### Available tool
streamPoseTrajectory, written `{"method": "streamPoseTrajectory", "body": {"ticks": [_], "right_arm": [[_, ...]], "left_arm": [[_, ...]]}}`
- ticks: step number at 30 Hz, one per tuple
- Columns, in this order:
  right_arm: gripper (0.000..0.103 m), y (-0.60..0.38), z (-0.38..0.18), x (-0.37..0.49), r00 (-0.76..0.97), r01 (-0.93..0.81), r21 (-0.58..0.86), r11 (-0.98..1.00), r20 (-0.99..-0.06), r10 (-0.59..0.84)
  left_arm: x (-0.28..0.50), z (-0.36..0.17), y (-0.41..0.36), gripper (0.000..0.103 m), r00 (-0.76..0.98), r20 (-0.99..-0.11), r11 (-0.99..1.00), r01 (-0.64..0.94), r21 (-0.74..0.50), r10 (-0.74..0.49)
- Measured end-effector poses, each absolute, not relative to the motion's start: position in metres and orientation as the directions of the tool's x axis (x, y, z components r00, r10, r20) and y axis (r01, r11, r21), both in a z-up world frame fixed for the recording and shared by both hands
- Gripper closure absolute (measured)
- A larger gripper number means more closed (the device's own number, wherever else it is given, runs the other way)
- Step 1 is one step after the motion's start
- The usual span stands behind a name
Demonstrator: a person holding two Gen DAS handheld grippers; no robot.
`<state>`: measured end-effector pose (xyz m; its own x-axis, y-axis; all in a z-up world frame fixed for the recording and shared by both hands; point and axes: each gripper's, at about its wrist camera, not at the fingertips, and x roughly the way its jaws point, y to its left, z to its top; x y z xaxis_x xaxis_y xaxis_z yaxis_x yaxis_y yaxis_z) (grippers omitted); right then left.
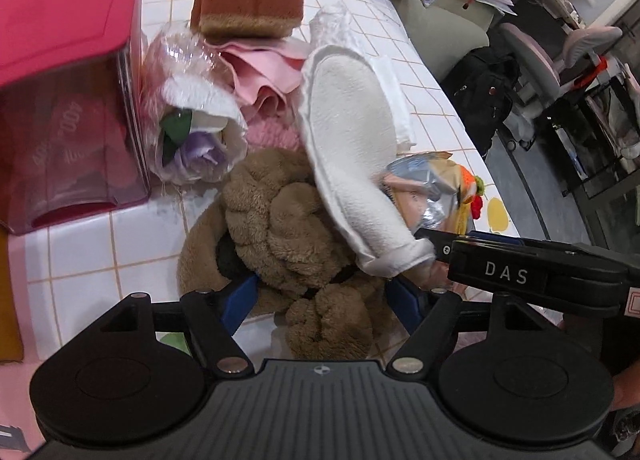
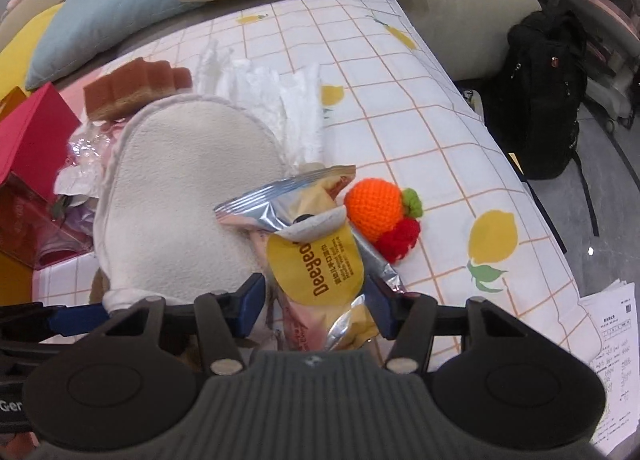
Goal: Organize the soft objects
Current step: 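Grasp the brown teddy bear with the left tool while the right tool grasps the snack bag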
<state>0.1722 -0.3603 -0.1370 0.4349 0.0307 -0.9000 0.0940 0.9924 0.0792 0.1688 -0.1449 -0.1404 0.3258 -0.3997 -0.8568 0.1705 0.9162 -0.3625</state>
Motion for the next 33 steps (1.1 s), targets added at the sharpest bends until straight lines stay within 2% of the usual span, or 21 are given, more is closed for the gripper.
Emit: {"method": "streamPoseTrajectory", "body": {"ticks": [6, 9, 10, 11, 15, 17, 19, 24, 25, 26, 33], "right_arm": [[0.049, -0.356, -0.143, 0.177, 0.408, 0.096, 0.038, 0.995, -0.913, -0.004], [0.054, -0.356, -0.142, 0.175, 0.407, 0.091, 0.022, 0.996, -0.913, -0.017], [0.055, -0.355, -0.142, 0.174, 0.408, 0.085, 0.018, 0.996, -0.913, -0.019], [0.059, -0.352, -0.141, 0.174, 0.411, 0.074, 0.010, 0.997, -0.911, -0.021], [0.077, -0.339, -0.138, 0.170, 0.432, 0.013, -0.048, 0.999, -0.901, -0.048], [0.081, -0.335, -0.135, 0.168, 0.442, -0.006, -0.070, 0.998, -0.895, -0.060], [0.084, -0.334, -0.129, 0.165, 0.458, -0.010, -0.075, 0.997, -0.887, -0.062], [0.086, -0.327, -0.113, 0.153, 0.476, -0.015, -0.067, 0.998, -0.878, -0.052], [0.086, -0.324, -0.110, 0.150, 0.481, -0.016, -0.074, 0.997, -0.875, -0.057], [0.086, -0.320, -0.105, 0.147, 0.488, -0.019, -0.082, 0.996, -0.870, -0.062], [0.087, -0.306, -0.085, 0.130, 0.481, -0.015, -0.066, 0.998, -0.876, -0.051]], "left_arm": [[0.167, -0.145, -0.142, 0.017, 0.330, -0.853, 0.914, 0.184, -0.362, -0.404], [0.167, -0.143, -0.146, 0.023, 0.330, -0.855, 0.915, 0.198, -0.353, -0.401], [0.166, -0.142, -0.148, 0.028, 0.331, -0.855, 0.915, 0.200, -0.349, -0.399], [0.165, -0.140, -0.149, 0.034, 0.333, -0.855, 0.915, 0.206, -0.346, -0.398], [0.161, -0.134, -0.152, 0.049, 0.344, -0.850, 0.914, 0.217, -0.342, -0.399], [0.157, -0.129, -0.149, 0.060, 0.348, -0.845, 0.911, 0.223, -0.347, -0.406], [0.153, -0.124, -0.145, 0.069, 0.355, -0.842, 0.911, 0.231, -0.342, -0.406], [0.139, -0.114, -0.126, 0.079, 0.386, -0.825, 0.907, 0.258, -0.333, -0.413], [0.137, -0.111, -0.122, 0.091, 0.392, -0.819, 0.905, 0.260, -0.337, -0.418], [0.134, -0.107, -0.118, 0.098, 0.401, -0.813, 0.903, 0.263, -0.339, -0.422], [0.119, -0.092, -0.095, 0.097, 0.412, -0.807, 0.903, 0.264, -0.338, -0.423]]}}
